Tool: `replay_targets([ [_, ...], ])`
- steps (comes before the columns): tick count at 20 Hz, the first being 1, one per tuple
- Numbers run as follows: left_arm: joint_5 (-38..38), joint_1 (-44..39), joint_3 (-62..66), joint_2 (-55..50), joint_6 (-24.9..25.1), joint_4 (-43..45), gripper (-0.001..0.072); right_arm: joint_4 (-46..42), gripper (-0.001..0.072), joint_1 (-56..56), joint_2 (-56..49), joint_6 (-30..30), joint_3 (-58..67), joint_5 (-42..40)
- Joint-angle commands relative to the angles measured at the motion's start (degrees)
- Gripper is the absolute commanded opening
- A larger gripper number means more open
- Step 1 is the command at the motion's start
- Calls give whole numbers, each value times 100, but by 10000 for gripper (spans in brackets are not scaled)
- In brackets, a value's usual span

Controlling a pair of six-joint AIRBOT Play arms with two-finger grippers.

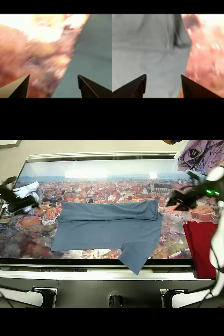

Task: Fold the clothes and pants, and hang the long-sleeved shirts on hangers.

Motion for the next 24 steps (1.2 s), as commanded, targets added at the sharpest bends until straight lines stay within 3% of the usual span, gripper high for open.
replay_targets([
  [1, 531, 791, -2070, 1545, -37, -186, 712, 859, 497, -907, 1408, -470, -2328, -236],
  [5, 1167, 1029, -4103, 2771, -98, -203, 712, 1067, 498, -1058, 2914, -601, -5219, -597],
  [9, 1191, 1021, -4478, 2813, -98, -201, 712, 1552, 498, -1058, 3571, -678, -6793, -1150],
  [17, 1187, 1021, -4474, 2813, -98, -258, 712, 2627, 498, -1056, 3576, -1137, -7997, -2299],
  [24, 1137, 1021, -4474, 2811, -149, -302, 713, 3309, 497, -1056, 3012, -1735, -8275, -2557],
])
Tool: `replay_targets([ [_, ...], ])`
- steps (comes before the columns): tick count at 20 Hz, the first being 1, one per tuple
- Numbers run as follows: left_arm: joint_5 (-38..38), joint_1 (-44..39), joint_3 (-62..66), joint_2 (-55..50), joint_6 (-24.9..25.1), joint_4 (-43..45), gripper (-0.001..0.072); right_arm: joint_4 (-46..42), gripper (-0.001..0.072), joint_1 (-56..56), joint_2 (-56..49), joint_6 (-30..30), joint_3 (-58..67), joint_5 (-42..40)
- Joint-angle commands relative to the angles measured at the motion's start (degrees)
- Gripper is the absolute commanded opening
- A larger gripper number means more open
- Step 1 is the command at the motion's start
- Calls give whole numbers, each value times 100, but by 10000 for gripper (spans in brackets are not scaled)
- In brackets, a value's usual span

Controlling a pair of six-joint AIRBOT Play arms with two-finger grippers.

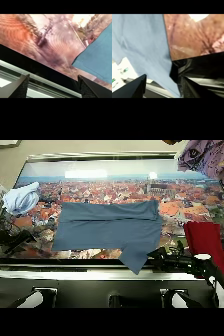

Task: Fold the clothes and pants, and hang the long-sleeved shirts on hangers.

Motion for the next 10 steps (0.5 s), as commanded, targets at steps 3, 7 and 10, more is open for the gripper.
replay_targets([
  [3, -26, 7, -2, 4, -13, -17, 713, 649, 496, -2, -433, -485, -92, -372],
  [7, -39, 9, -2, 4, -9, -127, 713, 721, 480, 748, -647, -407, -90, -551],
  [10, -83, 15, -2, 4, 61, -315, 713, 732, 126, 1543, -647, -179, -87, -828],
])
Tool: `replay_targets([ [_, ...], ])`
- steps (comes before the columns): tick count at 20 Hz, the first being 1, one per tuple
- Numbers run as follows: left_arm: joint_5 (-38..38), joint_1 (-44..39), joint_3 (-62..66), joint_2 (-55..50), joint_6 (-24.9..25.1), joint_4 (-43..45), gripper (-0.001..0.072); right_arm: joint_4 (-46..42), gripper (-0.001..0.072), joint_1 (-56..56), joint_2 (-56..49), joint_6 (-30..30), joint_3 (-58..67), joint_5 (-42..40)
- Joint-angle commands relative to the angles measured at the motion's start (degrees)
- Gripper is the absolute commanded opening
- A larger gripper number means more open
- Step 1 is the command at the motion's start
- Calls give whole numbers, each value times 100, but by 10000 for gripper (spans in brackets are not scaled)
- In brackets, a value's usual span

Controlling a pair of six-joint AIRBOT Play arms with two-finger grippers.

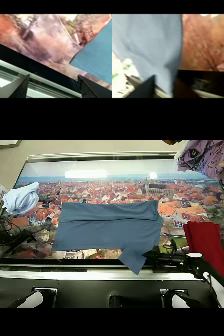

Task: Fold the clothes and pants, and hang the long-sleeved shirts on hangers.

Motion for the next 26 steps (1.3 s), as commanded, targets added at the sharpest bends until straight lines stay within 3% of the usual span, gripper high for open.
replay_targets([
  [1, -66, 13, -4, 4, 146, -184, 713, 103, 42, 632, -50, 162, 15, -229],
  [4, -98, 352, -166, -7, 798, -588, 713, 103, 28, 632, -50, 168, 146, -192],
  [8, -74, 1314, -855, -348, 1993, -2245, 713, 120, 28, 632, -50, 170, 216, -107],
  [10, 17, 1355, -1075, -511, 2249, -2371, 713, 118, 28, 632, -50, 166, 216, 7],
  [26, 922, 422, -1167, -1528, 2428, -2568, 694, 103, 29, 632, -50, 55, 216, 101],
])
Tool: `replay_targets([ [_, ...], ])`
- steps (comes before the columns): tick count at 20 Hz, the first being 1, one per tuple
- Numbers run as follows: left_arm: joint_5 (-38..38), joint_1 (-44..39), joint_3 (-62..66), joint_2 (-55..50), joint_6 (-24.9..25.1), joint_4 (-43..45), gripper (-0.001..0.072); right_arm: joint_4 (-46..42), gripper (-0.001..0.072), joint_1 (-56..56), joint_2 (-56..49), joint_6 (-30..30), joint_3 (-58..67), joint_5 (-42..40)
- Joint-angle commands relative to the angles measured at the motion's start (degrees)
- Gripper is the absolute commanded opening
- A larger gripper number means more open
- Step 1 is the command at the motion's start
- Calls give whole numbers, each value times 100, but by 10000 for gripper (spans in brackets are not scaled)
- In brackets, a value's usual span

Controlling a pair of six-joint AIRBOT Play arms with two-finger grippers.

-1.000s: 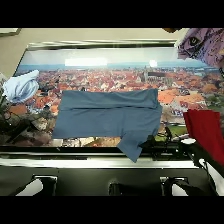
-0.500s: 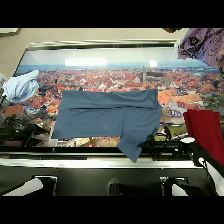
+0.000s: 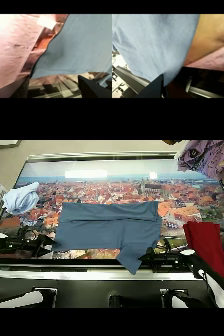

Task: Fold the clothes and pants, and hang the long-sleeved shirts on hangers.

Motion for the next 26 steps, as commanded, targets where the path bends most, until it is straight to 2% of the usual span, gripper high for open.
replay_targets([
  [1, 310, -116, -9, -90, 31, 96, 627, 28, 29, 4, 7, -26, 7, 31],
  [3, 308, -184, -9, -138, 33, 96, 510, 28, 29, 4, 7, -46, 7, 33],
  [5, 299, -247, -9, -216, 31, 90, 277, 28, 29, 4, 7, -46, 7, 35],
  [6, 286, -278, -9, -234, 31, 94, 111, 28, 28, 4, 7, -46, 7, 35],
  [7, 289, -291, -9, -229, 4, 90, 15, 28, 28, 4, 7, -50, 7, 37],
  [11, -157, -289, 122, -66, -293, 50, 13, 28, 26, 4, 90, -153, 7, 192],
  [13, -273, -289, 208, 326, -669, 275, 12, 24, 25, 4, 435, -120, 7, 332],
  [16, -407, -291, 214, 1283, -1652, 916, 12, -356, 24, 4, 1344, 575, 7, 673],
  [18, -730, -291, 212, 1947, -2413, 1504, 12, -885, 24, 4, 2181, 1279, 7, 1023],
  [22, -1272, -291, 210, 3010, -2658, 2076, 12, -1346, 24, 4, 4004, 2492, 7, 2234],
  [25, -1248, -372, 216, 3311, -2557, 2006, 12, -1440, 23, 4, 5036, 3169, 192, 2369],
  [26, -1121, -437, 216, 3307, -2476, 1963, 12, -1486, 23, 4, 5136, 3198, 378, 2258],
])
